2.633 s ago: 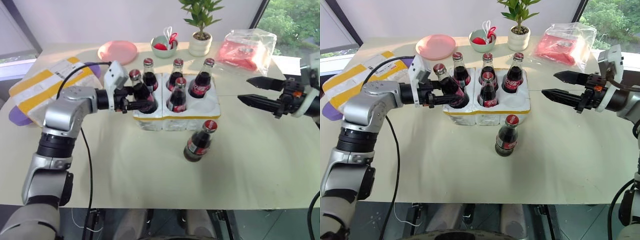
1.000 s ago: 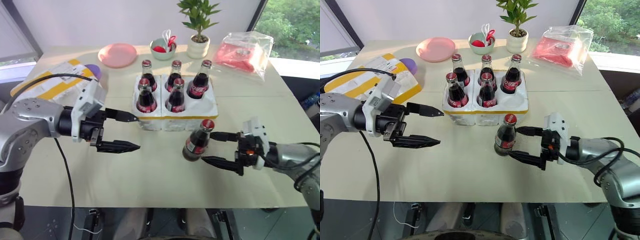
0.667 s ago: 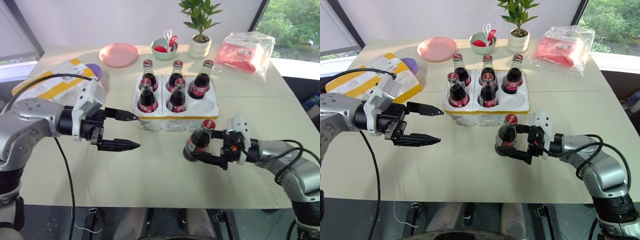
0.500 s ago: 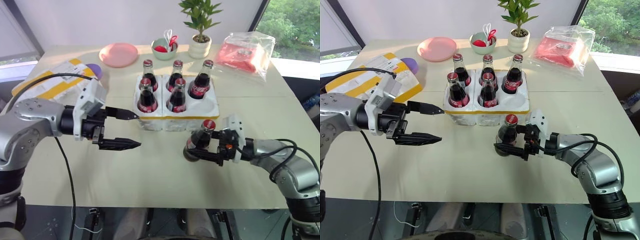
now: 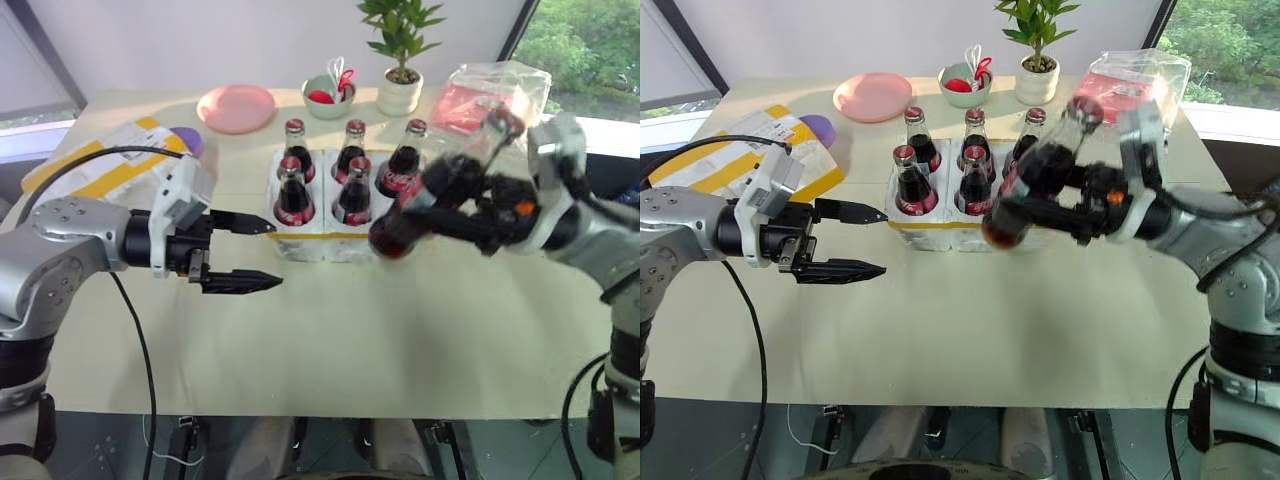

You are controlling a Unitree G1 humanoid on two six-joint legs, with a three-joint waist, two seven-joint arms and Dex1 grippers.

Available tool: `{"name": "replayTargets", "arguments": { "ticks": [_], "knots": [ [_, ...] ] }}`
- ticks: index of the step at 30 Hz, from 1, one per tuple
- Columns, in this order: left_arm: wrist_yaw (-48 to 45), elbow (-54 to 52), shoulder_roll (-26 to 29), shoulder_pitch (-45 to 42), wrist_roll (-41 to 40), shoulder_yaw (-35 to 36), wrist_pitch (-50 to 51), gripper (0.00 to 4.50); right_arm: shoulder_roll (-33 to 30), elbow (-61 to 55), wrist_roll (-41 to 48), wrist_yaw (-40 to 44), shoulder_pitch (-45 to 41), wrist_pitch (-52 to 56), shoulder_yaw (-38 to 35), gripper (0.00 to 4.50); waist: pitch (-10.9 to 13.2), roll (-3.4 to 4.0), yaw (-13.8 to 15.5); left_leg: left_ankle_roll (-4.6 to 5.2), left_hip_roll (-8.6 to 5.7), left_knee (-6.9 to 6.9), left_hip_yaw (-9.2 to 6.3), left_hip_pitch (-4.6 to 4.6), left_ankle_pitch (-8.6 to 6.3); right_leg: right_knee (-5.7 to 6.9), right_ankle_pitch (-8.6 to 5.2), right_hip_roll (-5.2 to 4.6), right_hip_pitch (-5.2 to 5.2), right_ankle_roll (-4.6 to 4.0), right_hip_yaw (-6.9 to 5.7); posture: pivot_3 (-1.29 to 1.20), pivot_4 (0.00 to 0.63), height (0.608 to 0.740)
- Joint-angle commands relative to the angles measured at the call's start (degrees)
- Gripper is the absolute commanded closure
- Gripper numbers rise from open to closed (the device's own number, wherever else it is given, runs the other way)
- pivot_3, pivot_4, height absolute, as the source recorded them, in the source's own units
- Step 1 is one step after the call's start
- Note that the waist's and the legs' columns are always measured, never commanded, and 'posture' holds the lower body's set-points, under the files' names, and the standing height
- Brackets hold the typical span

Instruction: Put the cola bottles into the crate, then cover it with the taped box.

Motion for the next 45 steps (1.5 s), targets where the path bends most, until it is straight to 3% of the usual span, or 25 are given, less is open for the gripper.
{"name": "replayTargets", "arguments": {
  "ticks": [1, 19, 20, 22, 26, 31, 35, 38, 41, 45],
  "knots": [
    [0.62, -0.54, -0.09, -0.1, 0.25, 0.84, -1.26, 0.0, 0.51, 6.9, -7.2, -1.2, -5.18, -4.96, 2.45, 1.7, 0.01, -0.01, -0.04, 0.0, 0.0, -0.01, 0.0, 0.0, 0.0, -0.05, 0.0, 0.0, 0.02, 0.0, 0.0, 0.0, 0.15, 0.74],
    [3.97, -2.41, 1.28, 3.52, -0.64, 4.63, -1.39, 0.0, 5.65, 23.49, -27.86, 3.44, -5.51, -16.56, 14.72, 1.7, 0.01, 0.0, -0.65, -0.27, 0.01, -0.57, 0.03, -0.02, 0.18, -0.24, 0.06, 0.07, -0.2, -0.06, 0.01, 0.0, 0.15, 0.74],
    [4.15, -2.57, 1.34, 3.77, -0.54, 4.73, -1.43, 0.0, 5.86, 24.08, -28.19, 3.78, -5.53, -16.56, 14.92, 0.65, 0.0, 0.0, -0.64, -0.28, 0.01, -0.56, 0.03, 0.0, 0.18, -0.21, 0.07, 0.07, -0.2, -0.07, 0.01, 0.0, 0.15, 0.74],
    [4.57, -2.81, 1.54, 4.33, -0.16, 5.04, -1.5, 0.0, 6.14, 24.34, -28.69, 4.29, -5.36, -16.92, 14.98, 0.05, -0.01, -0.02, -0.65, -0.25, 0.04, -0.53, 0.02, 0.07, 0.17, -0.22, 0.09, 0.13, -0.11, -0.09, 0.0, 0.0, 0.15, 0.74],
    [6.35, -3.05, 2.07, 6.22, 0.2, 7.11, -1.49, 0.0, 5.33, 22.36, -29.21, 4.87, -4.56, -17.22, 14.14, 0.05, -0.01, -0.02, -0.59, -0.25, 0.07, -0.47, 0.01, 0.15, 0.18, -0.23, 0.1, 0.16, -0.01, -0.11, 0.01, 0.0, 0.15, 0.74],
    [11.05, -4.63, 4.05, 13.62, 2.7, 15.42, -1.72, 0.0, -1.47, 14.49, -23.58, 9.41, -2.5, -12.93, 7.7, 0.05, 0.01, 0.01, -0.18, -0.25, 0.07, -0.61, 0.0, 0.09, 0.17, -0.23, 0.09, 0.16, -0.14, -0.11, 0.02, 0.0, 0.15, 0.74],
    [19.32, -5.79, 6.23, 23.25, 14.2, 25.46, -3.81, 0.0, -10.67, 11.22, -15.8, 15.08, -0.7, -7.58, -2.48, 0.05, 0.05, 0.08, -0.02, -0.17, 0.07, -0.66, 0.0, 0.0, 0.11, -0.35, 0.09, 0.15, -0.21, -0.12, 0.03, 0.0, 0.15, 0.74],
    [22.64, -5.13, 7.98, 30.85, 23.66, 28.92, -6.79, 0.0, -13.75, 12.31, -13.06, 15.64, -0.02, -4.35, -6.04, 0.05, 0.03, 0.04, -0.09, -0.15, 0.09, -0.68, 0.02, 0.04, 0.08, -0.44, 0.09, 0.15, -0.11, -0.12, 0.02, 0.0, 0.15, 0.74],
    [26.31, -2.68, 9.34, 44.32, 39.07, 33.49, -12.06, 0.0, -15.16, 13.68, -14.61, 15.14, 1.8, -6.74, -8.78, 0.05, 0.01, 0.03, -0.62, -0.29, 0.33, -0.69, 0.2, 0.14, -0.01, -0.65, 0.01, 0.18, -0.01, -0.33, 0.06, 0.0, 0.15, 0.74],
    [31.59, 3.2, 8.44, 52.21, 49.63, 32.83, -18.4, 0.0, -14.19, 15.69, -14.51, 14.27, 2.21, -7.6, -9.17, 0.05, 0.02, 0.06, -0.21, -0.3, 0.46, -0.72, 0.45, 0.14, -0.01, -0.62, 0.04, 0.18, -0.11, -0.4, 0.23, 0.0, 0.15, 0.74]
  ]
}}
